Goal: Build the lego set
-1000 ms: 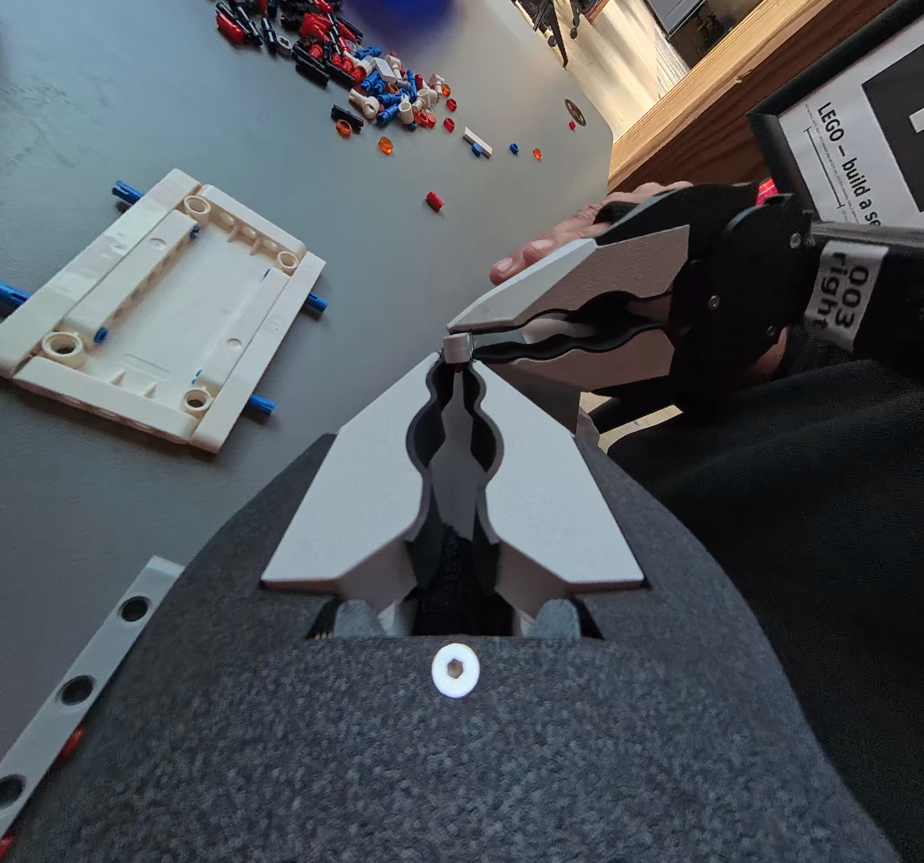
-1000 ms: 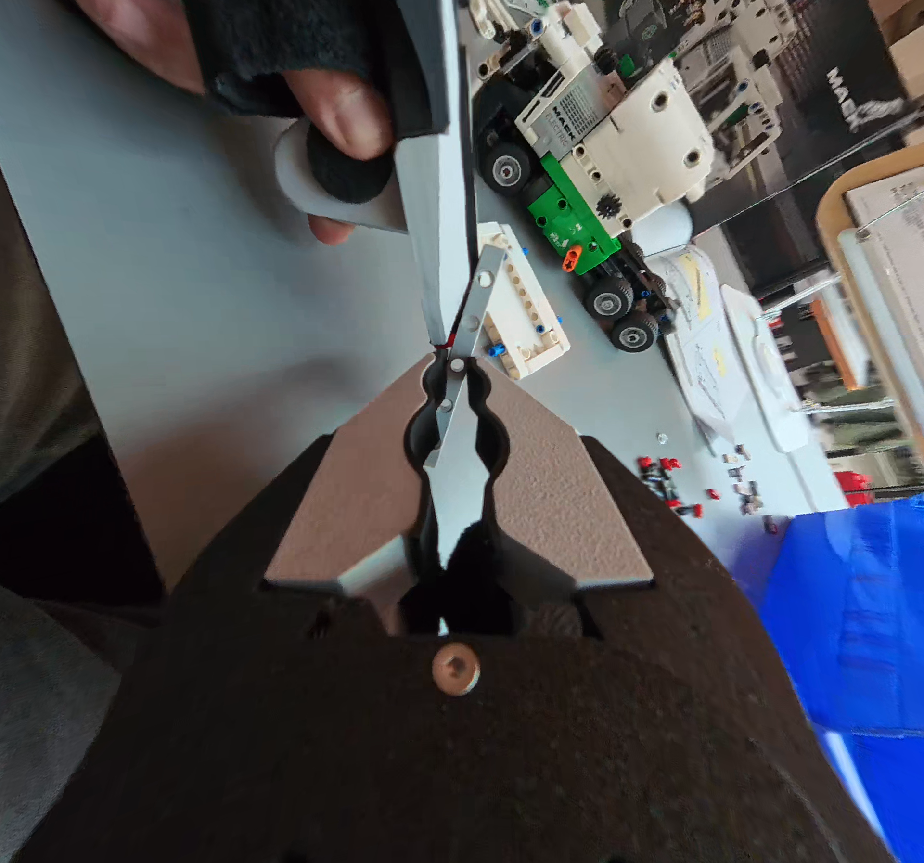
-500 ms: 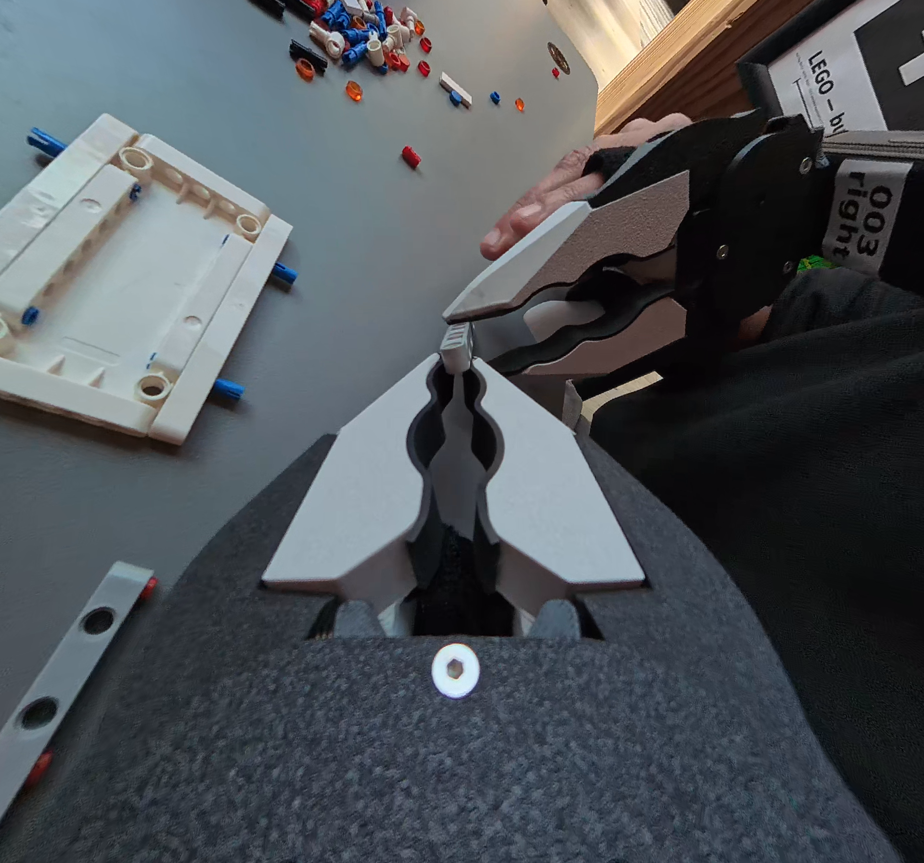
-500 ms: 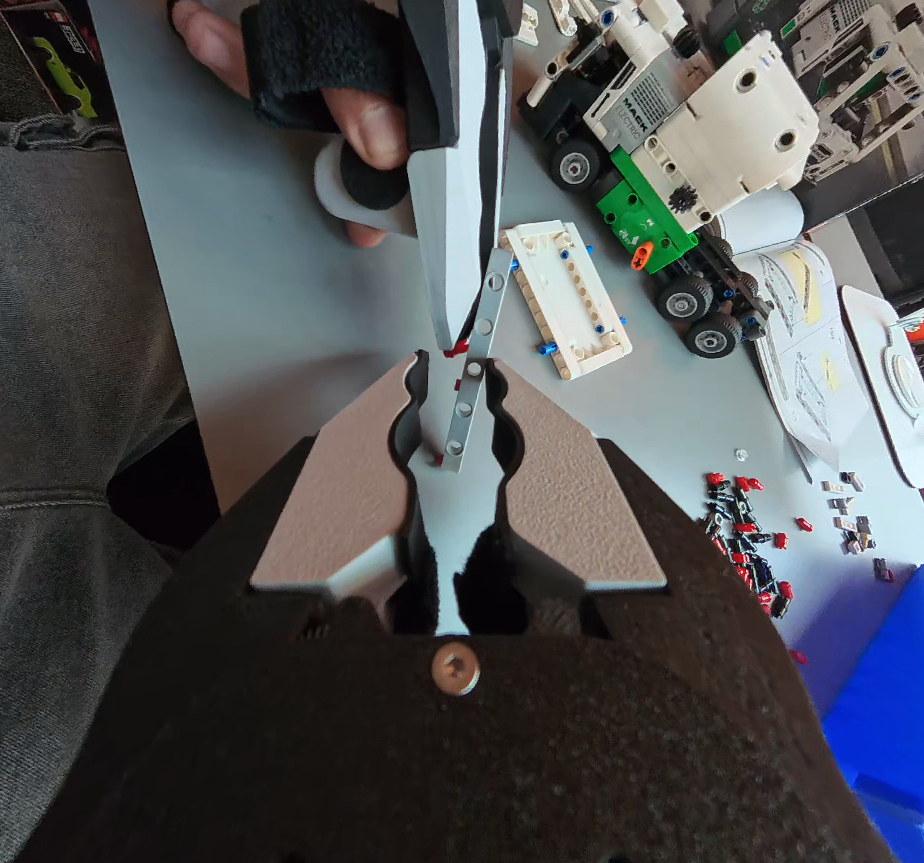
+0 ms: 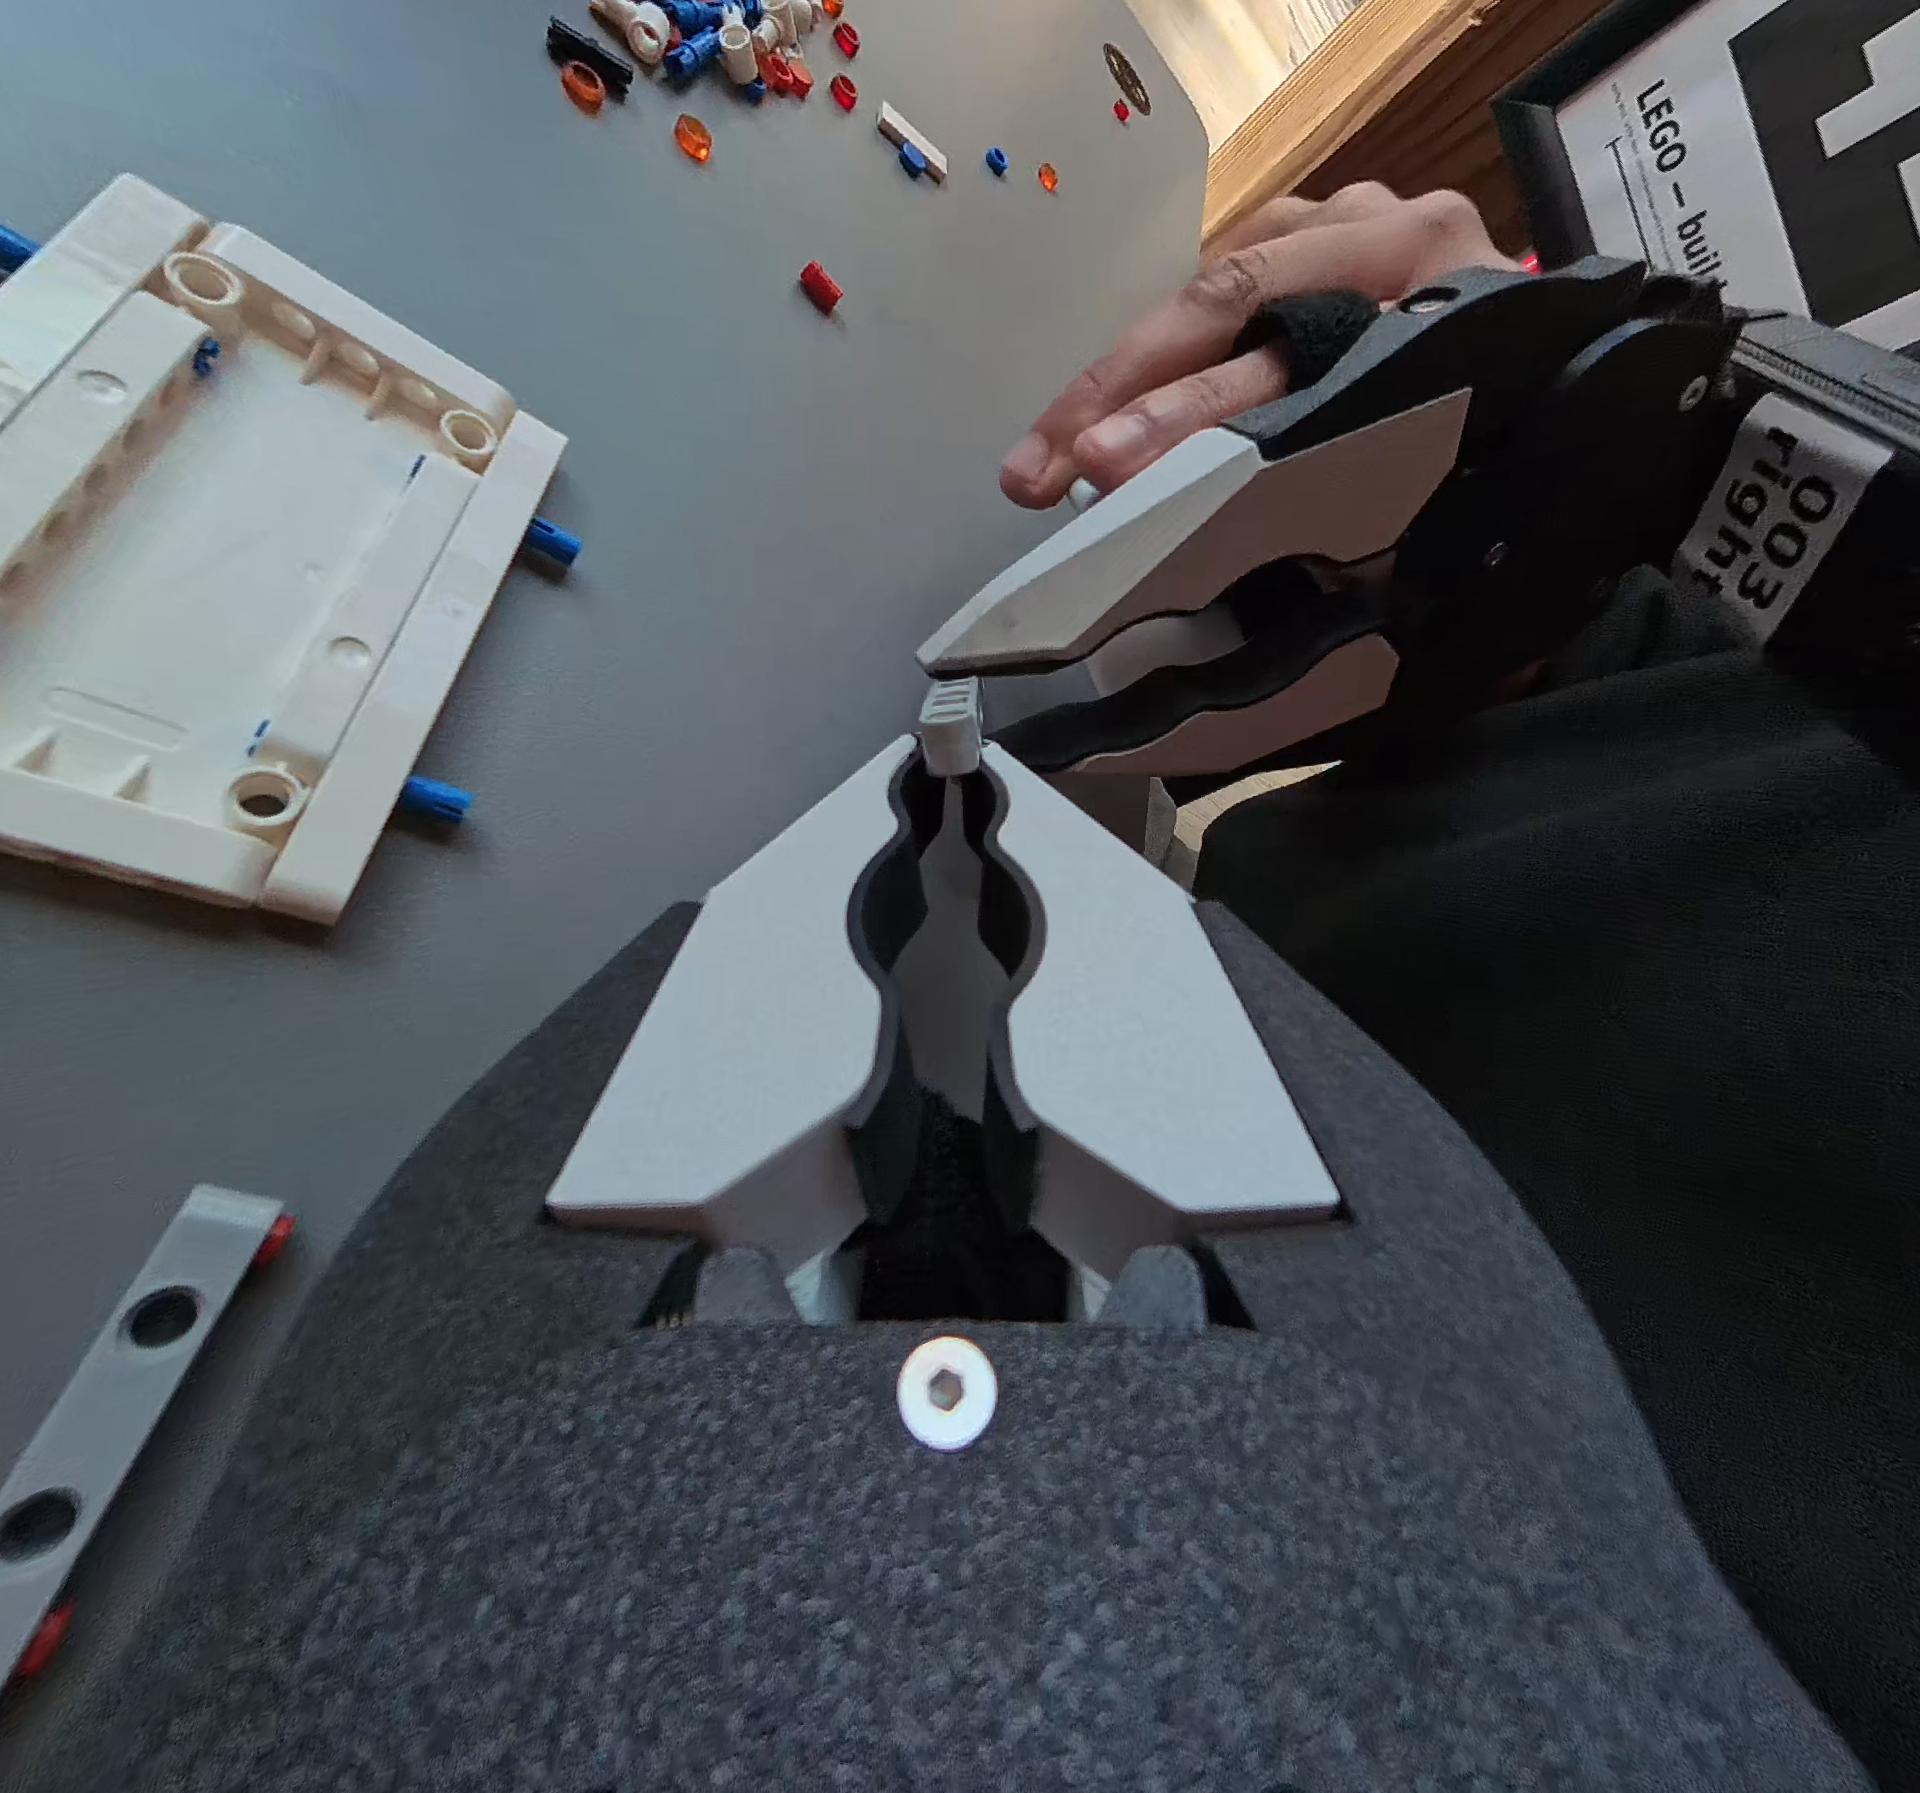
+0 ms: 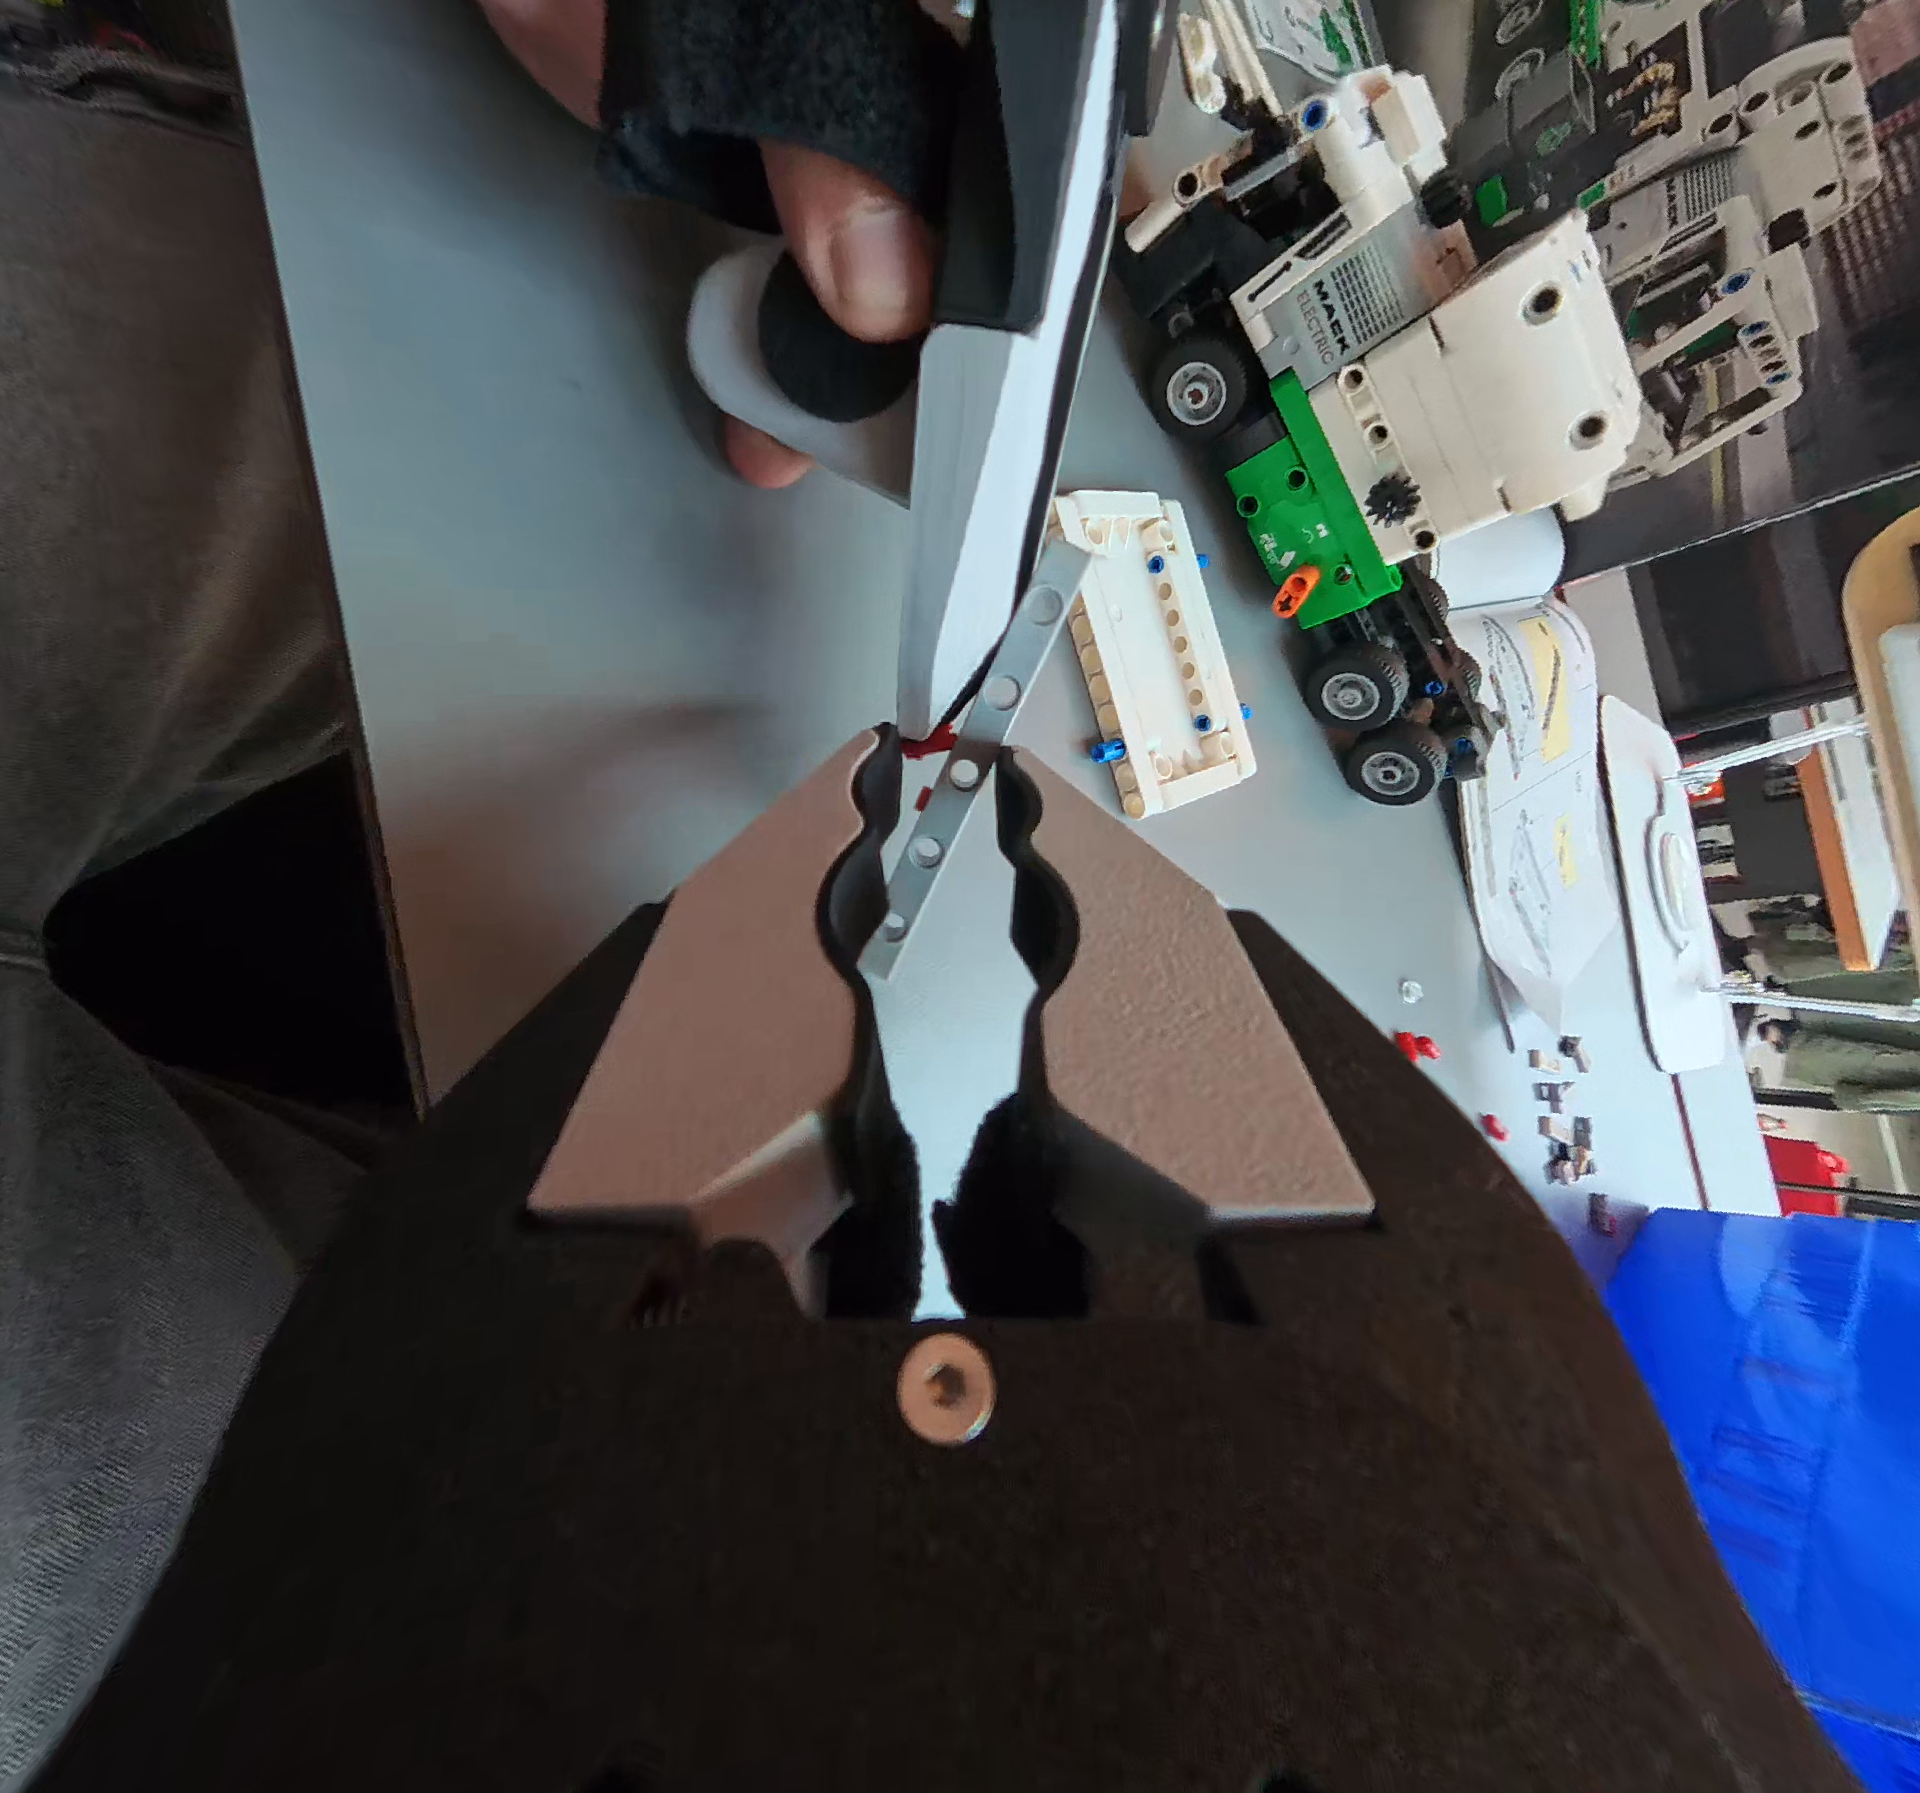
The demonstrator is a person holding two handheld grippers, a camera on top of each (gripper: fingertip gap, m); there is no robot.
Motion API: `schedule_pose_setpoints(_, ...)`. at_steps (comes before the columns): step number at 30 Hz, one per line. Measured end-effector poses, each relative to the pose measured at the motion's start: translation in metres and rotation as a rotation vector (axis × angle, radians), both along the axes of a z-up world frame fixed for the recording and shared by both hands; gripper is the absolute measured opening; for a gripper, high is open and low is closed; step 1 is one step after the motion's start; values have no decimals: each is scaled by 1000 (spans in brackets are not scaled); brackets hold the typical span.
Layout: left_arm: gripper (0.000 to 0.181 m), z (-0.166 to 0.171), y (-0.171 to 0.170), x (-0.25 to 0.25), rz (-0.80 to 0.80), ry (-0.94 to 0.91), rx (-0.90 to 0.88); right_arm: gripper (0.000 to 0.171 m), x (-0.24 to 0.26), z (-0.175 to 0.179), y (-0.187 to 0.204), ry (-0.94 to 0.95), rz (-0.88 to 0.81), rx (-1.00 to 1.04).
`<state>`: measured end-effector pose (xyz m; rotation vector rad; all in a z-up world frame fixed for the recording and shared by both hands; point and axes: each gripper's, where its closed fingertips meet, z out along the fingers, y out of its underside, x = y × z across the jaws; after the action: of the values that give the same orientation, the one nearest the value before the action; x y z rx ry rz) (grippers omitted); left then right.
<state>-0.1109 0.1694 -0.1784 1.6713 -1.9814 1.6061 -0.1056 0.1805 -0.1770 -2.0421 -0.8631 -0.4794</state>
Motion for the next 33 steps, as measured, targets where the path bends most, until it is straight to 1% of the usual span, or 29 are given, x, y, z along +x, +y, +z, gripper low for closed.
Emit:
schedule_pose_setpoints(3, 0, 0, 0, -3, -21, 11, -11, 15, -1, -1, -1, -64, 24, 2)
schedule_pose_setpoints(10, 0, 0, 1, -2, -5, -15, 29, 13, 0, -2, -1, 56, 14, -3)
schedule_pose_setpoints(17, 10, 6, 1, 2, -4, -132, 138, 12, 1, 1, -1, 351, -8, -34)
schedule_pose_setpoints(22, 4, 9, 0, 5, 8, -162, 153, 12, 1, 2, -2, 568, -38, -75)
schedule_pose_setpoints(24, 2, 10, 0, 7, 22, -154, 134, 13, 3, 3, -3, 578, -40, -70)
schedule_pose_setpoints(28, 2, 5, 1, 11, 62, -108, 125, 13, 8, -2, -1, 537, -63, -58)
schedule_pose_setpoints(33, 2, 0, 0, 11, 80, -46, 83, 13, 9, -7, -3, 540, -72, -93)
